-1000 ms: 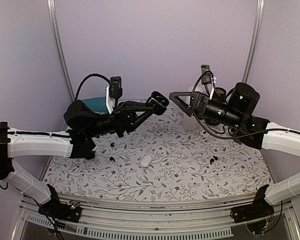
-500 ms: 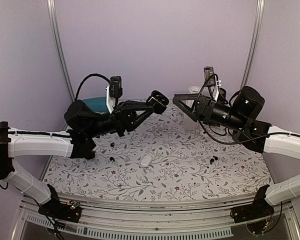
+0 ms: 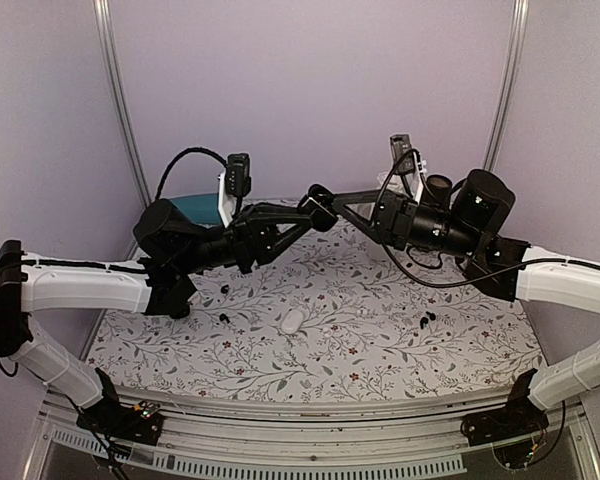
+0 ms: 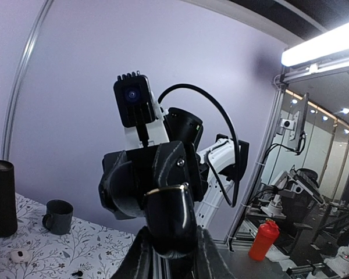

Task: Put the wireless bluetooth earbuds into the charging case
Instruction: Pass from the left arm to the right

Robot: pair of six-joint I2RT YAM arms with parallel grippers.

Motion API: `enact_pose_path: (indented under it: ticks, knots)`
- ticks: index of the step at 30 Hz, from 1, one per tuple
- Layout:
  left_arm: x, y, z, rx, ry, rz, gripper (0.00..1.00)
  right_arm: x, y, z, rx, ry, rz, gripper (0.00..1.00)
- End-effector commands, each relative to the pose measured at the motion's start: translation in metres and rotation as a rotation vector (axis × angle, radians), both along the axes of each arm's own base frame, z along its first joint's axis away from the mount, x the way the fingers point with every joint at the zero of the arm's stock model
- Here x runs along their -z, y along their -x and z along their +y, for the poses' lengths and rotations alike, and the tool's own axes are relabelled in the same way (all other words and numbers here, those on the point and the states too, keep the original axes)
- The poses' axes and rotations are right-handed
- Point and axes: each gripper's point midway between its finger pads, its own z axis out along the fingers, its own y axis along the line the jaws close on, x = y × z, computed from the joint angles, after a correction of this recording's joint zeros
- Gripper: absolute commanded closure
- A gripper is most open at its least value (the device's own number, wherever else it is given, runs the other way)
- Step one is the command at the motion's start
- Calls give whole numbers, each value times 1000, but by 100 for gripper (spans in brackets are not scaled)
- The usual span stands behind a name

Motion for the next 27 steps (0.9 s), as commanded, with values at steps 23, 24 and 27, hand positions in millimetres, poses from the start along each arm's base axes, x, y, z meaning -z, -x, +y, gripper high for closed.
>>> enact_pose_path:
  ticks: [23,24,27]
  knots:
    - [-5,-1,0,-7,-23,-46,66,-27,6,-7,32,37,-74,96]
    - [-2,-2,-1,-13,-41,-47,62,-29,5,-9,45,52,-79,96]
    - [4,-2,-2,-31,-105,-73,53,-30,2,-16,96,109,-112,96]
